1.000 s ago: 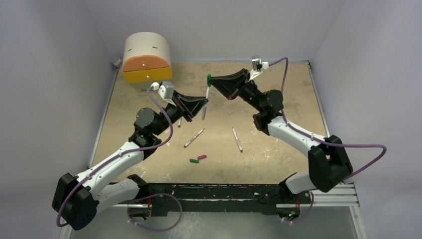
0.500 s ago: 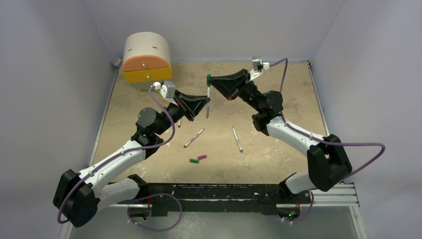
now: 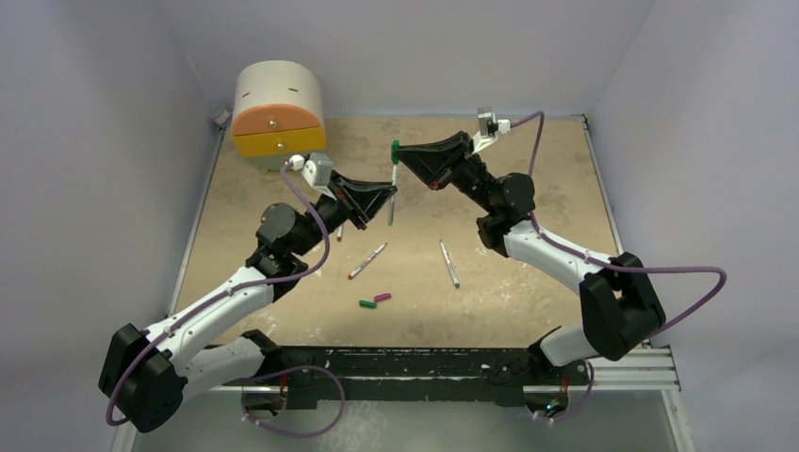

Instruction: Insert the pens into the pen caps

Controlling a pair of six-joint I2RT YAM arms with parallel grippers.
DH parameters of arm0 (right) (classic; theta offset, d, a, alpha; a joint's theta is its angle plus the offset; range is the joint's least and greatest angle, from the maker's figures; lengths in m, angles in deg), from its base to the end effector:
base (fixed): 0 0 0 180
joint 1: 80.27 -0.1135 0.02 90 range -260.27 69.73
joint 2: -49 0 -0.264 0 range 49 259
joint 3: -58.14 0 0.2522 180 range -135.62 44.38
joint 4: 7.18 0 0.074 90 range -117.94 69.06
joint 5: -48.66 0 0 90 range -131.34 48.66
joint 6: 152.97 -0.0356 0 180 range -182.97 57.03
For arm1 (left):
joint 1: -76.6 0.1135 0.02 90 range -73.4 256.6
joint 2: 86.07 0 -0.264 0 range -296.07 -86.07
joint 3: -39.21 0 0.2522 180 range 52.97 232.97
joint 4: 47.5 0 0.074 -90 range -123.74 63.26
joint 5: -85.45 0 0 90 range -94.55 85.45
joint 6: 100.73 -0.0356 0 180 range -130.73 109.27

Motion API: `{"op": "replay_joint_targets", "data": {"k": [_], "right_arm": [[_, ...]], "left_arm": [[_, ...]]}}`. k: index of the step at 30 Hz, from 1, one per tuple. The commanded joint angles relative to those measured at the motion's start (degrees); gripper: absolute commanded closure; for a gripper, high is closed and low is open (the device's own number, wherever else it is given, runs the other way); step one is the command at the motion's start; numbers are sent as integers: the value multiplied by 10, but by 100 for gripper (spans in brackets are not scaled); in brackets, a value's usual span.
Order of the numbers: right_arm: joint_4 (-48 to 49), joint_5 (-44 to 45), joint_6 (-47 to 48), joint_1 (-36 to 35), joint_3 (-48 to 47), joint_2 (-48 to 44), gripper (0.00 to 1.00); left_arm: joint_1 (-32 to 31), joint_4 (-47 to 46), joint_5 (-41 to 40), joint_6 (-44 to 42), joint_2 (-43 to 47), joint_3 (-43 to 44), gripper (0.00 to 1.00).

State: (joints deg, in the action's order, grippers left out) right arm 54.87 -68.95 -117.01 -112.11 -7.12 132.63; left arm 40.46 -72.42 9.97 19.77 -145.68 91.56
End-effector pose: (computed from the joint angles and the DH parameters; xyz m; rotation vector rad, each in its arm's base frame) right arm 0.2516 0.1757 0.3693 -0.3300 0.9709 1.5760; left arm 0.1885 -0.1487 0.3423 0.2995 1.3286 -1.1510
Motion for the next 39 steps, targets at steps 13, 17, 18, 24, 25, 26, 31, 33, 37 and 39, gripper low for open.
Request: {"op": "replay_joint_targets", "data": {"k": [13, 17, 18, 24, 25, 26, 31, 33, 37, 39], "right_arm": [[-21, -20, 22, -9, -14, -7, 100], [-39, -14, 34, -8, -33, -14, 100], [-44, -15, 38, -8, -35, -15, 100], [-48, -21, 42, -8, -47, -9, 100], [-46, -22, 42, -8, -47, -9, 100], [-46, -21, 41, -8, -45, -8, 100], [-54, -19, 44, -8, -51, -13, 100], [-57, -21, 46, -8, -52, -13, 100], [-51, -9, 48, -8, -46, -11, 100], [-38, -11, 38, -9, -44, -8, 100]], "left_arm": [[-2, -38, -15, -15, 27, 32, 100], [-2, -31, -12, -20, 20, 30, 100], [-2, -35, -13, -20, 22, 27, 100], [-2, -40, -24, -25, 32, 25, 100], [-2, -37, -22, -28, 32, 30, 100], [-2, -33, -21, -31, 32, 33, 100], [-2, -30, -13, -31, 27, 37, 100], [-2, -37, -17, -28, 28, 32, 100], [-2, -44, -27, -28, 29, 30, 100], [-2, -50, -28, -28, 25, 33, 100]]}}
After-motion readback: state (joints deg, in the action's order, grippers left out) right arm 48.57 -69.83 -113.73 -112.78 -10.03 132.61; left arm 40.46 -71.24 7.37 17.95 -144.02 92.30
